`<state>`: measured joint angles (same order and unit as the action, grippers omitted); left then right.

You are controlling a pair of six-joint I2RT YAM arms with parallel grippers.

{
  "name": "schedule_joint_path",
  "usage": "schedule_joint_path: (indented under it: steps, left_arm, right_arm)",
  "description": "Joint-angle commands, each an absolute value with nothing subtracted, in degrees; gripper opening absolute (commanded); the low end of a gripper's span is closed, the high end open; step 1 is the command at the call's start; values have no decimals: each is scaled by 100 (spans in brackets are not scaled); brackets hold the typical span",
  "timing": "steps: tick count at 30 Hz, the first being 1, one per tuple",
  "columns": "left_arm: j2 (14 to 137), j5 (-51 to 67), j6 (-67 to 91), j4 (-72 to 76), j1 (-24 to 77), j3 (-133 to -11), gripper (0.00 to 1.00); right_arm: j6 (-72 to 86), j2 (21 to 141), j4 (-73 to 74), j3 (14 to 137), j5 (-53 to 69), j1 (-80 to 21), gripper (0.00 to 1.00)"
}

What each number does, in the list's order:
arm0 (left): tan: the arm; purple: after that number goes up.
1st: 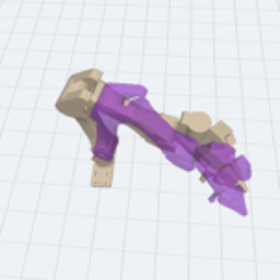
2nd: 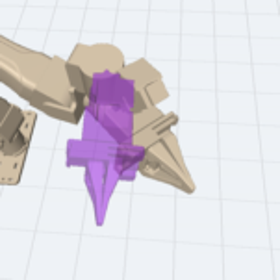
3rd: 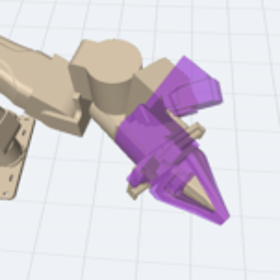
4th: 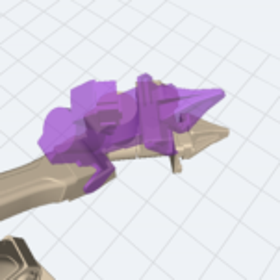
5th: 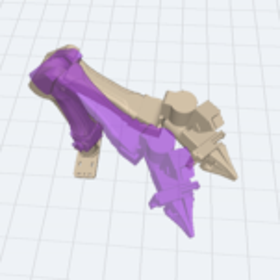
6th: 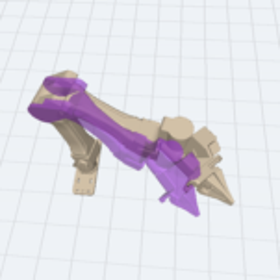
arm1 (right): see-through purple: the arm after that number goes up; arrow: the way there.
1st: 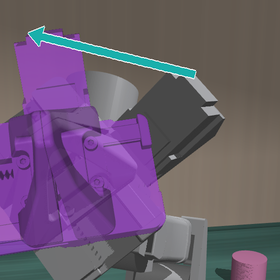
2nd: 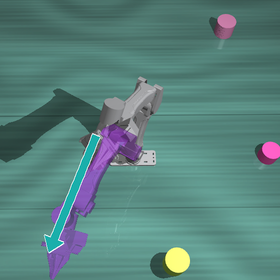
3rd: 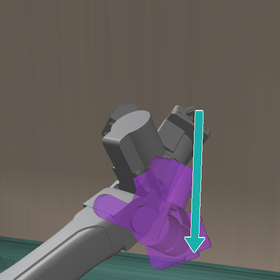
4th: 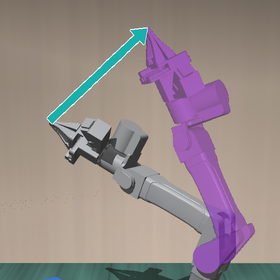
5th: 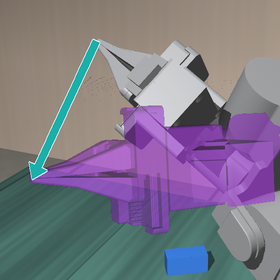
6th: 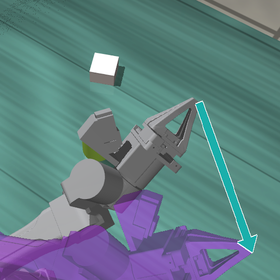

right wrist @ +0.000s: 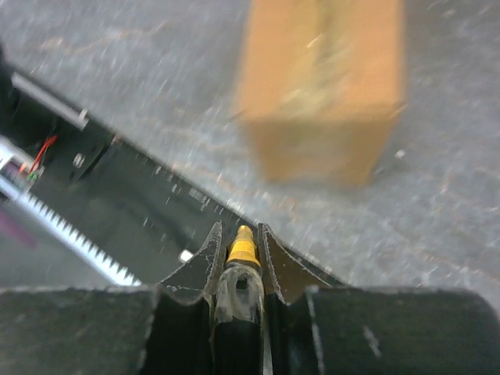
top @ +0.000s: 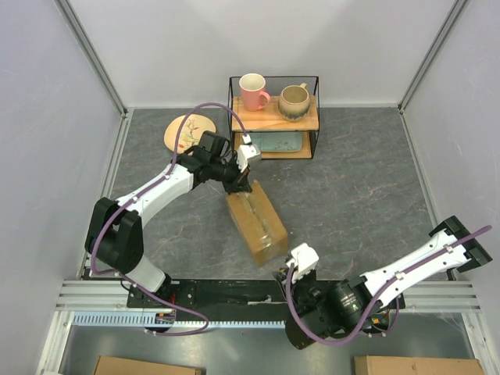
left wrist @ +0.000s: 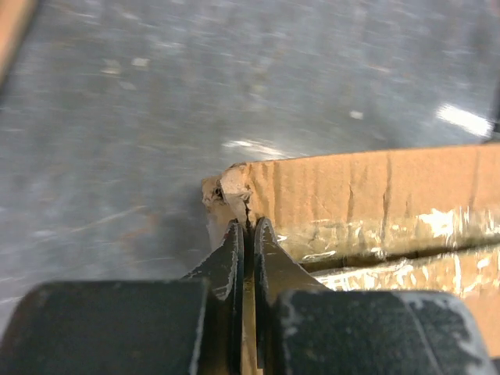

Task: Unpack the express box
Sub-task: Cut the express box at the center of the board.

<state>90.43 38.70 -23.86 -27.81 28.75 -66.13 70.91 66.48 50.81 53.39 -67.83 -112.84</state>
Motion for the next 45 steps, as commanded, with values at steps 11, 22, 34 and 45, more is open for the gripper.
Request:
schedule_joint_path:
  steps: [11,22,34,45]
  left_arm:
    - [9519,1344,-3173,-2311,2540,-6407,2]
    - [8983,1810,-2883,-3401,2628,-7198,68]
    - [8736,2689,-2364,-4473,2522,-8305,91]
    - [8596,3138,-3652,-4140,2837,-8131,88]
  right_arm:
    - [7690,6451,5729,5633,-6282,-11689,0]
    - [7340,5784,5862,5783,-7154,-10873,0]
    - [5696,4650,3833,4941,-5408,-8334,0]
    - [5397,5168,2936,4509,-3341,-6505,0]
